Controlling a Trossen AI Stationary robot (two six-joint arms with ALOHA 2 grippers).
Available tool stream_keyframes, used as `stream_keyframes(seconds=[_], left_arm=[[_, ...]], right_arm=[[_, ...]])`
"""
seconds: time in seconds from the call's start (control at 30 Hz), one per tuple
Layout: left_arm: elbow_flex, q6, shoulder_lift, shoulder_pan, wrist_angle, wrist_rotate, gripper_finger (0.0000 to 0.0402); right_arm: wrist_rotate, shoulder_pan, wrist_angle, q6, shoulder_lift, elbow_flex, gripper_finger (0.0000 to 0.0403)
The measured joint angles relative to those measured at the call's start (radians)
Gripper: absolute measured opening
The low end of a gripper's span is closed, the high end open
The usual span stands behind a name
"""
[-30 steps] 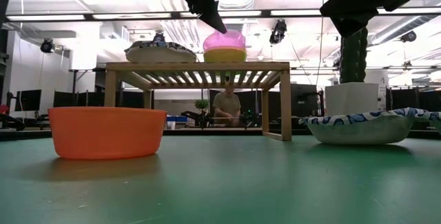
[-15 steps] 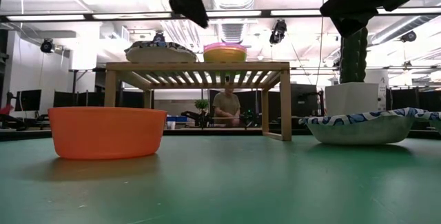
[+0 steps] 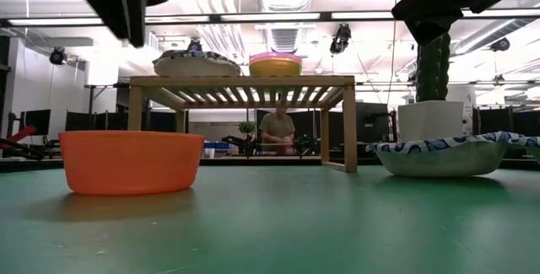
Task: Place and stack bowls onto a shelf
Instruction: Stack the large blue patterned bowl on top of the large blue patterned bowl on the shelf
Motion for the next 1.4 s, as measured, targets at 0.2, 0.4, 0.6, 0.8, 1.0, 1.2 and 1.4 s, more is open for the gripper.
stream_keyframes(seconds=[0.2, 0.4, 0.6, 0.8, 1.0, 1.2, 1.4], left_arm=[[-0.091, -0.115, -0.003, 0.003, 0.043, -0.056, 0.0124], [-0.209, -0.124, -0.004, 0.008, 0.139, -0.061, 0.0124], [-0.247, -0.134, -0.006, 0.002, 0.155, -0.061, 0.0124], [-0.247, -0.027, -0.024, -0.054, 0.163, -0.147, 0.0123], [-0.248, 0.026, -0.076, -0.153, 0.195, -0.441, 0.0123], [-0.254, -0.003, -0.148, -0.252, 0.205, -1.017, 0.0123], [-0.318, -0.071, -0.261, -0.312, 0.104, -1.156, 0.0123]], right_arm=[[0.0, 0.0, 0.001, 0.001, 0.0, 0.0, 0.0009], [0.0, 0.0, 0.001, 0.007, 0.001, 0.0, 0.0009], [0.0, 0.0, 0.022, 0.013, 0.001, 0.0, 0.0009], [0.025, 0.0, 0.142, 0.019, 0.019, 0.006, 0.0009], [0.056, 0.0, 0.111, 0.057, 0.129, 0.103, 0.0009], [0.057, -0.007, -0.063, 0.055, 0.258, 0.298, 0.0009], [0.061, -0.034, -0.301, 0.154, 0.378, 0.534, 0.0009]])
